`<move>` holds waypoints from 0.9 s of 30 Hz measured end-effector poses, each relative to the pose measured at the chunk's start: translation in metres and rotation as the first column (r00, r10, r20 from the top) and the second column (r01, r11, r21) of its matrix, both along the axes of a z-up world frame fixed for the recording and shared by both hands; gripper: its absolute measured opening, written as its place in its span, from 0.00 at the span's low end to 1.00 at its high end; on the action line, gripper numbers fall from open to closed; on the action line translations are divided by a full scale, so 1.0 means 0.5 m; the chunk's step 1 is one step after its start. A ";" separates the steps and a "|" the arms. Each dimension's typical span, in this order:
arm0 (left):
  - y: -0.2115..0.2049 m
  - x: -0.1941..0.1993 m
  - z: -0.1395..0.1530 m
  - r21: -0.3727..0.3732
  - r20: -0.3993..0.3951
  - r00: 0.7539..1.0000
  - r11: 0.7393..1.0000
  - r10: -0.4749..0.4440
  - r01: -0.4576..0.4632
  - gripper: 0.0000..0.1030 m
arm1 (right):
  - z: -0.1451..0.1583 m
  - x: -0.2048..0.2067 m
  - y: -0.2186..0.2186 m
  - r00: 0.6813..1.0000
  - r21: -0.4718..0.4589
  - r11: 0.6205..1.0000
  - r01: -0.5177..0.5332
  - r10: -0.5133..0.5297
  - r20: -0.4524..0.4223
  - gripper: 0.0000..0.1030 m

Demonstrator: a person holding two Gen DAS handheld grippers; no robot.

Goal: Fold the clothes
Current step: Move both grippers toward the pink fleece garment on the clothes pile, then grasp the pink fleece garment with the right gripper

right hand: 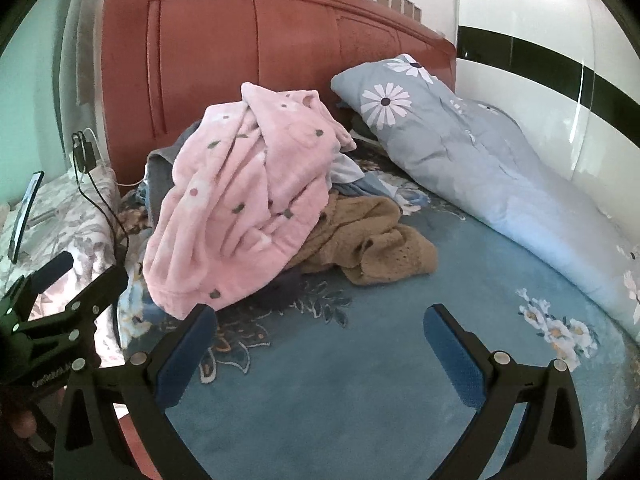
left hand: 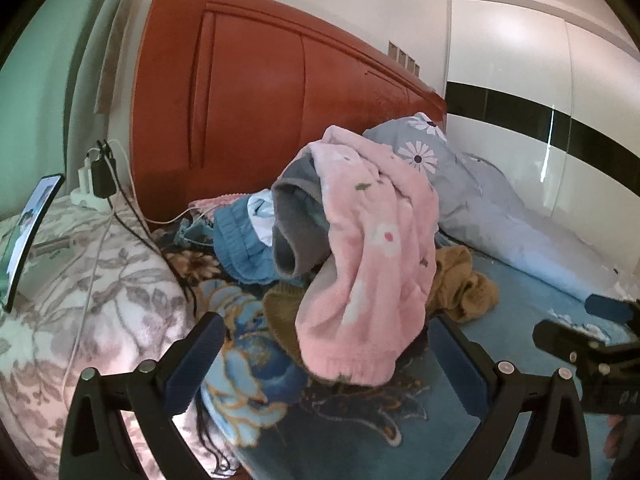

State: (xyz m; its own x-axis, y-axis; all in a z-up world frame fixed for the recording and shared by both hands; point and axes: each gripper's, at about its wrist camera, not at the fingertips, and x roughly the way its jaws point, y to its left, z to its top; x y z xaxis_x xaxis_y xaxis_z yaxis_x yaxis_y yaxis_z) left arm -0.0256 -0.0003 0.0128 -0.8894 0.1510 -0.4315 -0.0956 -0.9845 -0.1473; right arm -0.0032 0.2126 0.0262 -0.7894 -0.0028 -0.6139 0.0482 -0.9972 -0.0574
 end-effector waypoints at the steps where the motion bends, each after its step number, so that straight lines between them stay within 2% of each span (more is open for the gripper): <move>1: 0.001 -0.007 0.005 0.008 -0.005 1.000 1.000 -0.002 0.002 1.00 | 0.000 -0.002 0.001 1.000 0.001 1.000 0.004 -0.004 -0.004 1.00; 7: -0.012 -0.058 0.038 0.067 -0.028 0.999 0.997 0.028 -0.026 1.00 | -0.001 -0.023 0.010 0.999 0.022 0.999 0.044 -0.044 0.001 1.00; 10: -0.030 -0.077 0.037 0.117 -0.031 0.999 0.992 0.042 -0.038 1.00 | -0.002 -0.033 0.015 0.999 0.028 0.998 0.054 -0.054 0.001 1.00; 15: -0.067 -0.089 -0.013 0.197 0.023 0.999 0.979 0.049 -0.052 1.00 | 0.007 -0.055 0.009 0.999 0.041 0.998 0.039 -0.038 -0.008 1.00; 17: -0.080 -0.089 -0.034 0.202 0.037 0.998 0.978 0.043 -0.049 1.00 | 0.024 -0.073 0.001 1.000 0.031 0.999 0.004 -0.004 -0.019 1.00; 20: -0.094 -0.086 -0.043 0.166 0.029 0.996 0.982 0.086 -0.090 1.00 | 0.072 -0.119 -0.016 0.996 0.011 0.997 -0.077 0.078 -0.053 1.00; 23: -0.104 -0.082 -0.044 0.204 0.009 0.995 0.974 0.102 -0.101 1.00 | 0.121 -0.196 -0.052 0.985 0.022 0.987 -0.158 0.159 -0.073 1.00; 27: -0.106 -0.093 -0.054 0.284 0.041 0.998 0.957 0.054 -0.063 1.00 | 0.132 -0.322 -0.124 0.969 0.011 0.969 -0.247 0.247 -0.002 1.00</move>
